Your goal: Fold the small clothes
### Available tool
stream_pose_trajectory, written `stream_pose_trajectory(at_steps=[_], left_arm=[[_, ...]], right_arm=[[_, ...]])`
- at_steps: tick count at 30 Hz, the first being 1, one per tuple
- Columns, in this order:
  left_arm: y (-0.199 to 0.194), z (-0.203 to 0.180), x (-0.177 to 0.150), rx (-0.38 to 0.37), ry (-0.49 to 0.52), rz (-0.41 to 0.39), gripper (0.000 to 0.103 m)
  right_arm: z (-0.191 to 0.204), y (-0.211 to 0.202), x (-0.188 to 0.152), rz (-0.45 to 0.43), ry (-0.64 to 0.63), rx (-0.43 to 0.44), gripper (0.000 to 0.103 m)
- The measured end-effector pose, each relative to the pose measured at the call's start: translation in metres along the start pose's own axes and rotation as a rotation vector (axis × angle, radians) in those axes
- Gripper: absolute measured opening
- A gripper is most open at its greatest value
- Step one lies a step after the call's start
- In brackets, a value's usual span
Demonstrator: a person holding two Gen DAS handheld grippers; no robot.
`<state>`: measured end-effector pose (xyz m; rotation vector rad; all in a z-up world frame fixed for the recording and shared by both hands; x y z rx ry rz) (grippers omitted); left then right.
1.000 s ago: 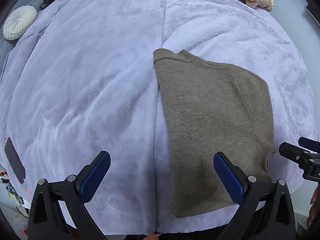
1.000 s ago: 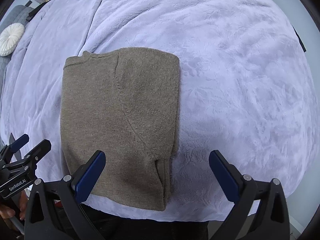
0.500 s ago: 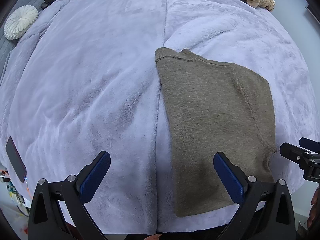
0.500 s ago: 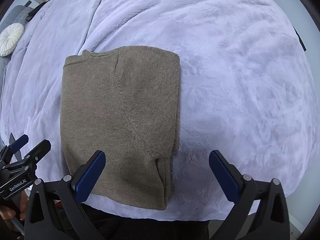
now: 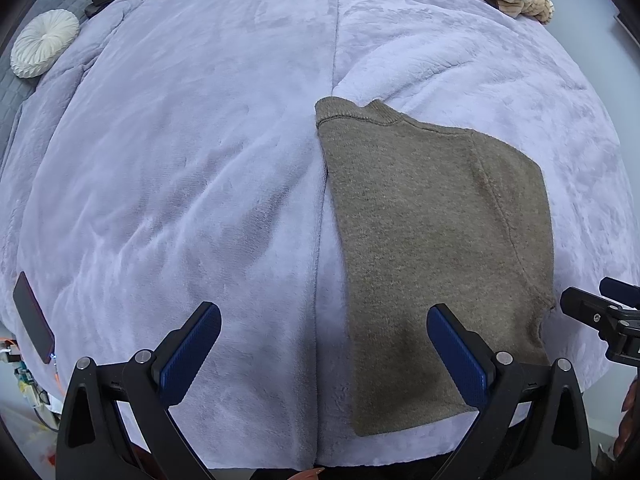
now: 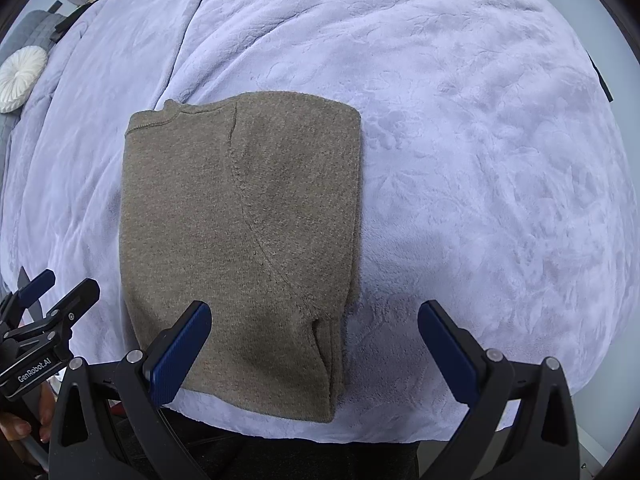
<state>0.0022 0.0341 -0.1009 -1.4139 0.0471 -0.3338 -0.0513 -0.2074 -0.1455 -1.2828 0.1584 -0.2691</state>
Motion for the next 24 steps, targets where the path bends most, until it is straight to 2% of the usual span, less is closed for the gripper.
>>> stream_pose_trajectory(at_steps=[24], left_arm=[[-0.0006, -0.0028, 0.0010, 0.010, 0.008, -0.003, 0.103]], right_arm=[[0.0012, 0.0000, 0.0018, 0.001, -0.005, -0.003, 0.103]])
Point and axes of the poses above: each gripper's, at about its wrist camera, not at the fingertips, and y roughly the way its jaws point, z to its left, x to its top, the point moved 10 cm from there along y, roughly the way its jaws point, and after that the axes turned 9 degrees about x, right-handed, at the moved point
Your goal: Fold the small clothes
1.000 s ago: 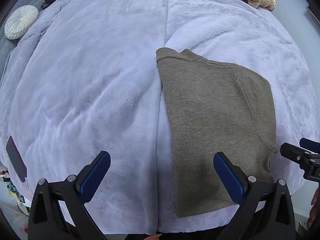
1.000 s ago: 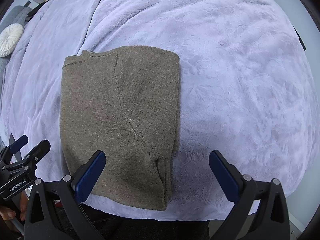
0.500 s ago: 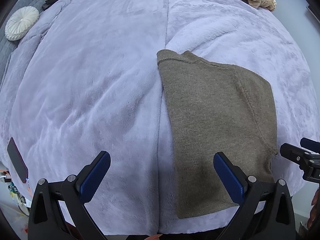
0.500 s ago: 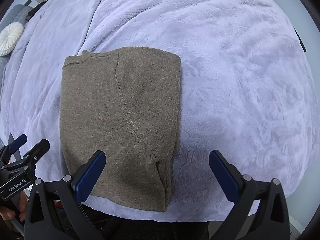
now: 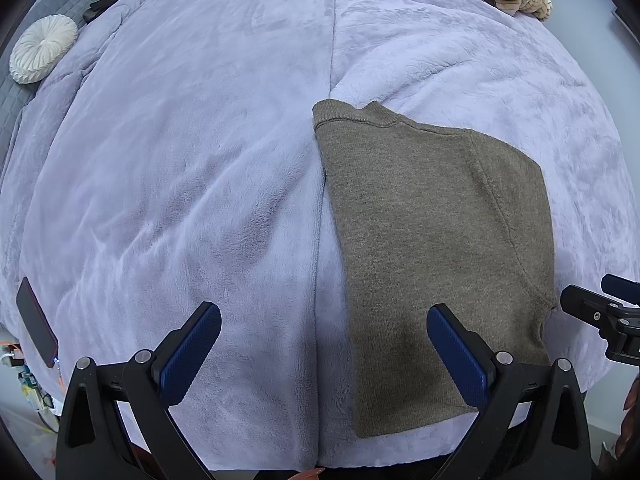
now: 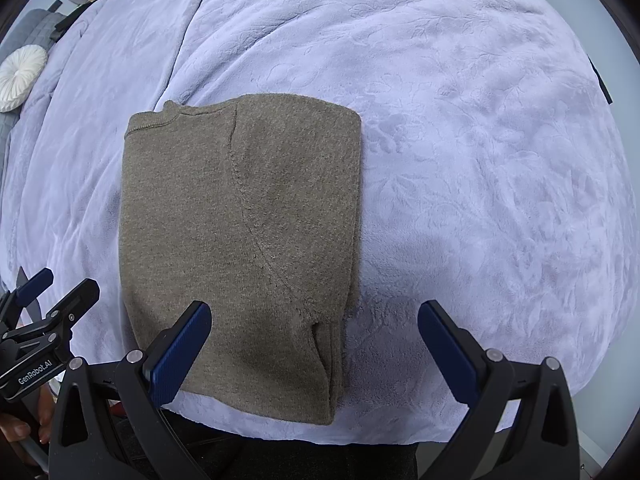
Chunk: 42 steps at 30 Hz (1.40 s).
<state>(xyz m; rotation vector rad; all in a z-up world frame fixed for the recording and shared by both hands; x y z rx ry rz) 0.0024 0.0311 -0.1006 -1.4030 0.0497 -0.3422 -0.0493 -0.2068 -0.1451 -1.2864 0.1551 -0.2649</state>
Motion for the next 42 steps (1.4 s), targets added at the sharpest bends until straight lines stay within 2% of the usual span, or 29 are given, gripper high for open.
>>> stream_pose_trajectory(at_steps=[15, 24, 42], left_arm=[[0.0001, 0.0019, 0.0002, 0.004, 0.000, 0.002, 0.103], [0.0015, 0.0047, -0.0019, 0.042, 0.006, 0.006, 0.103], [0.0009, 0.0060, -0.0050, 0.069, 0.005, 0.009, 0.103]], right_arm=[[-0.0034, -0.0004, 0.0026, -0.003, -0.001, -0.007, 0.103], [-0.0016, -0.0041, 0.0068, -0.024, -0.027, -0.040, 0.103], [-0.0005, -0.0047, 0.0059, -0.029, -0.024, -0.044, 0.103]])
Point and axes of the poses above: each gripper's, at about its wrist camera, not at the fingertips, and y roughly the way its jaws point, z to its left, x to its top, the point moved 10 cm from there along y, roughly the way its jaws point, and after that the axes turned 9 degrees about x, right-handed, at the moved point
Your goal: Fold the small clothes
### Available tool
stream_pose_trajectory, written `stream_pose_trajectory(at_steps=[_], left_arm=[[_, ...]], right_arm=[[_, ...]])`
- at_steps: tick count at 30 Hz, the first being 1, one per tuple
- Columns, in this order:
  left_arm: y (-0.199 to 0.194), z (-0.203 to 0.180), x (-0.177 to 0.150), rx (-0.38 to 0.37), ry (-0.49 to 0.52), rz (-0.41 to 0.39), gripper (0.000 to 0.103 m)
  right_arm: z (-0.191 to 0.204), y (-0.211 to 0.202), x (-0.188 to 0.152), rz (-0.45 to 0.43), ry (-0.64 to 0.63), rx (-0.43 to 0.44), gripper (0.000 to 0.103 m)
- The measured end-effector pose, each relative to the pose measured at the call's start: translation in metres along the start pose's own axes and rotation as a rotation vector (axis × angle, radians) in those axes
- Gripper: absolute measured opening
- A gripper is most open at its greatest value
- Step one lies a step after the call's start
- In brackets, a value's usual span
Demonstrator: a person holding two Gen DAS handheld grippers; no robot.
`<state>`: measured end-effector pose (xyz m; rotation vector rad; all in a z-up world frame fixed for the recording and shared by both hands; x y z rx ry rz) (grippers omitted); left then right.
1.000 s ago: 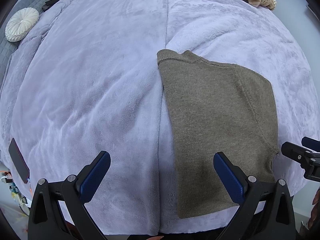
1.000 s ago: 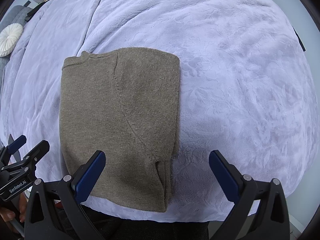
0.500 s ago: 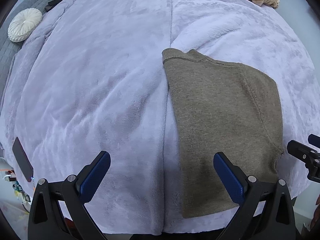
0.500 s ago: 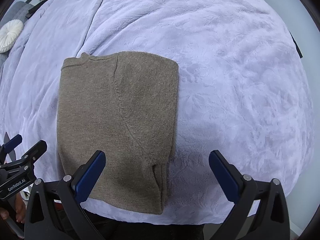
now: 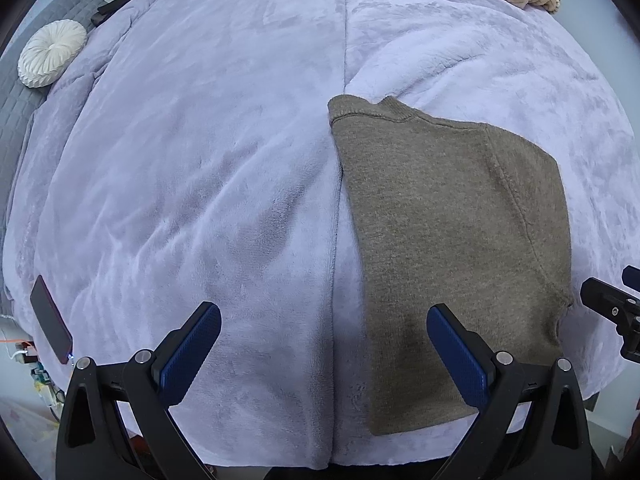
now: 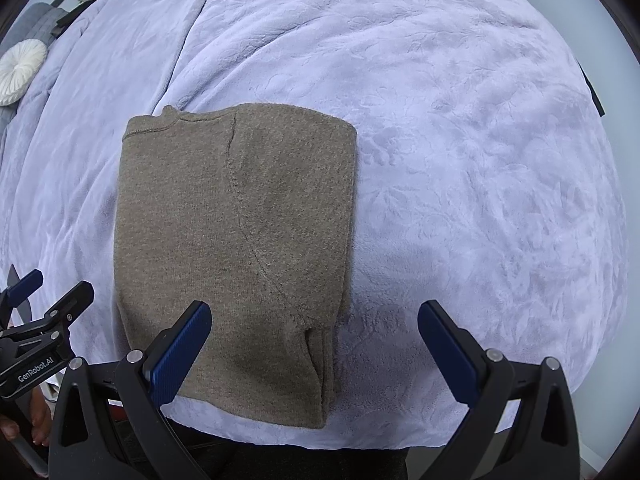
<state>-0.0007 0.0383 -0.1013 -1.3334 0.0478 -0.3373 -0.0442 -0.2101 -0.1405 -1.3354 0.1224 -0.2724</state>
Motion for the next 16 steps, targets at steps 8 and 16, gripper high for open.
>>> stream_pose_trajectory(at_steps=[8, 16], left_arm=[[0.0009, 0.0012, 0.0012, -0.001, -0.007, 0.004, 0.103], [0.0000, 0.0022, 0.0016, -0.006, -0.015, -0.004, 0.103]], right_arm=[[0.0002, -0.0003, 0.0000, 0.002, -0.002, 0.001, 0.103], [-0.0001, 0.0005, -0.0002, 0.003, 0.000, 0.000, 0.103]])
Point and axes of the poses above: each gripper's, at about its wrist camera, not at the fingertips, and y roughly the way its jaws point, z to its left, x to its top, the point moved 10 cm from there along y, roughly the way its jaws point, and after that the axes turned 9 degrees about x, right-handed, at the moved point
